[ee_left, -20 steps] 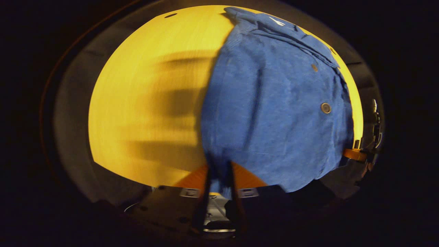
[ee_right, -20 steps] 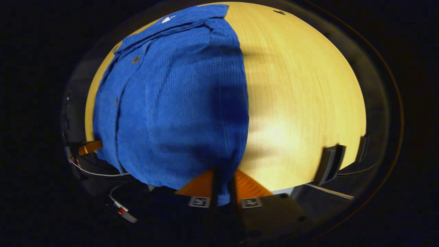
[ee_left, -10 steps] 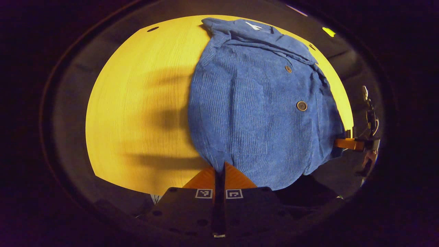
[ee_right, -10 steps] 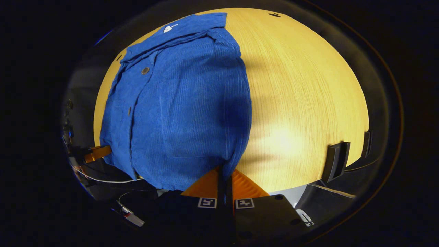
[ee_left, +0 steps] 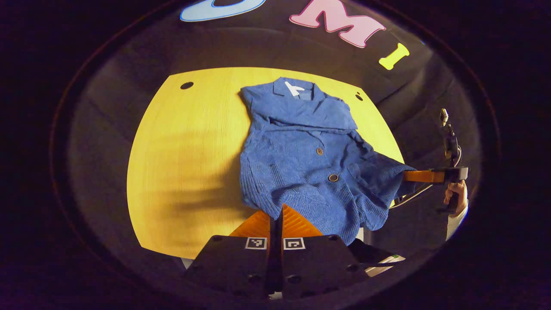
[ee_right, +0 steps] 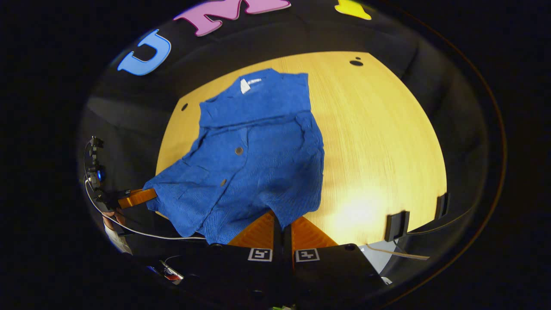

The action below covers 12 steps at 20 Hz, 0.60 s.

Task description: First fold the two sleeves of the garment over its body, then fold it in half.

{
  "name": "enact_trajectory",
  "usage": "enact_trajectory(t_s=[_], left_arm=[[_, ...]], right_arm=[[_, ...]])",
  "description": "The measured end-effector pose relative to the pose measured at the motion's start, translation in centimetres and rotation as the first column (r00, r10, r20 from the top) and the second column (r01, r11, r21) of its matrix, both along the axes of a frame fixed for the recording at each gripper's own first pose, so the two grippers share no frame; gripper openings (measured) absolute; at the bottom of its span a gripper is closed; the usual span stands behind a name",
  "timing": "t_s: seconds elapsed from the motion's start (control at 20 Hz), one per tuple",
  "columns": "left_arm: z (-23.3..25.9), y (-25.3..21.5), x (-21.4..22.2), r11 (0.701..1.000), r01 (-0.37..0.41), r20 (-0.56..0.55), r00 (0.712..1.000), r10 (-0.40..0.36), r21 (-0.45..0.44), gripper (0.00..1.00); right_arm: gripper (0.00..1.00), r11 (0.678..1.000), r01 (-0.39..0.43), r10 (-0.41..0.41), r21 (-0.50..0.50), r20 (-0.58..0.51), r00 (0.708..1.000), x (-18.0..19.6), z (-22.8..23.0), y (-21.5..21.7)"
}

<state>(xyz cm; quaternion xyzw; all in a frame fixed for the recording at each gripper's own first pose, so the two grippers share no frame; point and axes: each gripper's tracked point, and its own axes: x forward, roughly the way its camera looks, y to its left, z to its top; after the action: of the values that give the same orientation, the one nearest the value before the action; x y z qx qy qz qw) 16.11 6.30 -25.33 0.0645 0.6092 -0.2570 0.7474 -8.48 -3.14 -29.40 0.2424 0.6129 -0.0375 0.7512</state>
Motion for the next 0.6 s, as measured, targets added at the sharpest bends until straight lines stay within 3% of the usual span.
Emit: enact_trajectory(t_s=[0.3, 0.5, 0.6], left_arm=[[6.1, -3.3, 9.6, 0.992, -0.074, 0.055, 0.995, 0.08, -0.103, 0.0], [5.0, -5.5, 20.6, 0.948, -0.293, 0.036, 0.953, 0.3, -0.125, 0.0], [1.7, -5.9, 24.9, 0.932, -0.358, 0.006, 0.933, 0.359, -0.064, 0.0]], right_arm=[[0.05, 0.998, 0.064, -0.06, -0.018, 0.164, 0.985, 13.1, 4.7, -3.5], [0.05, 0.993, 0.116, -0.105, -0.033, 0.221, 0.97, 24.4, 2.0, -7.7], [0.04, 0.988, 0.146, -0.136, -0.041, 0.195, 0.971, 29.8, -2.2, -9.9]])
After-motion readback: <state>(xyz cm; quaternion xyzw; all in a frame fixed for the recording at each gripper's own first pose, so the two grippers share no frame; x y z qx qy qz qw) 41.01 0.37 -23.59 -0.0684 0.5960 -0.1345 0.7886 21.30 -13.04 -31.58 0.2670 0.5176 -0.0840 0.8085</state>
